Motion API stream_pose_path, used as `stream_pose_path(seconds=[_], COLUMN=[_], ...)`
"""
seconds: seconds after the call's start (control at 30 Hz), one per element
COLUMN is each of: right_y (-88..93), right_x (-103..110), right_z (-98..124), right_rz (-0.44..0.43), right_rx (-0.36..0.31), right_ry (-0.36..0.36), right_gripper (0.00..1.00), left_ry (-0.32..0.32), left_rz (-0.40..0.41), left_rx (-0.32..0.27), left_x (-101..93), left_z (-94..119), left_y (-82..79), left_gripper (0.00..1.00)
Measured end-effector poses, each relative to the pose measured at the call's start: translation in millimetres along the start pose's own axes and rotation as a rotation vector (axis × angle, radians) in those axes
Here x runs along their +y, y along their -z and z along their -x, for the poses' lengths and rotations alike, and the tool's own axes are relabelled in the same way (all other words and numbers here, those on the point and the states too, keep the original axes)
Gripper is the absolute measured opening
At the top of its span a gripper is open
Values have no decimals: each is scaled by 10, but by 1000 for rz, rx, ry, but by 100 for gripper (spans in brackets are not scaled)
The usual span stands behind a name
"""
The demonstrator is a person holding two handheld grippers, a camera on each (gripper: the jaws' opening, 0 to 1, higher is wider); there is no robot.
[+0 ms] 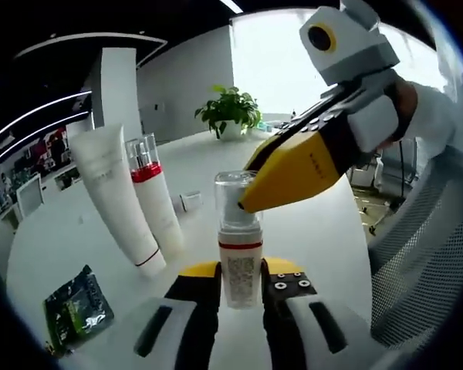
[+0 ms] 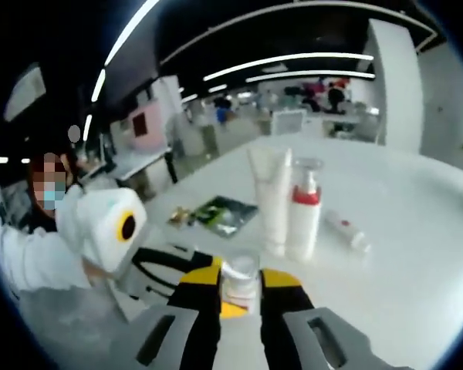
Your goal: Arrange the skincare products in the storage area until every visible bottle or jar stands upright without overlapping.
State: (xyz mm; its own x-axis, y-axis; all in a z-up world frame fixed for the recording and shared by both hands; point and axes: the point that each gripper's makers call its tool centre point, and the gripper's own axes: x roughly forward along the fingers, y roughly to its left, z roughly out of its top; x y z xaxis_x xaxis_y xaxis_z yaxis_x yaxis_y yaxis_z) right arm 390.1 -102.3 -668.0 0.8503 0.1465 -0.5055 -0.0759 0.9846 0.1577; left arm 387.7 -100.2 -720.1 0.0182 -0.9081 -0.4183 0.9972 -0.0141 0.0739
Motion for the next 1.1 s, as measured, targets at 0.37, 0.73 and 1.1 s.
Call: stream_pose_path(seconds=[0.37,0.73,1.1], right_y=[-20,-87,-125], right_x=[-10,-177,-352], right_z=[-140,-286,-361], right_rz=[26,38,25], right_rx=[1,24,47], right_ry=[111,195,260], right_gripper=[12,11,11], left_ry=[-53,-129,-134], left_rz=[-60,-7,8], left_rx=[37,84,84], left_x=[284,518,606], left_z=[-59,-139,-273], left_y=[90,199,186], left_gripper=[26,26,21])
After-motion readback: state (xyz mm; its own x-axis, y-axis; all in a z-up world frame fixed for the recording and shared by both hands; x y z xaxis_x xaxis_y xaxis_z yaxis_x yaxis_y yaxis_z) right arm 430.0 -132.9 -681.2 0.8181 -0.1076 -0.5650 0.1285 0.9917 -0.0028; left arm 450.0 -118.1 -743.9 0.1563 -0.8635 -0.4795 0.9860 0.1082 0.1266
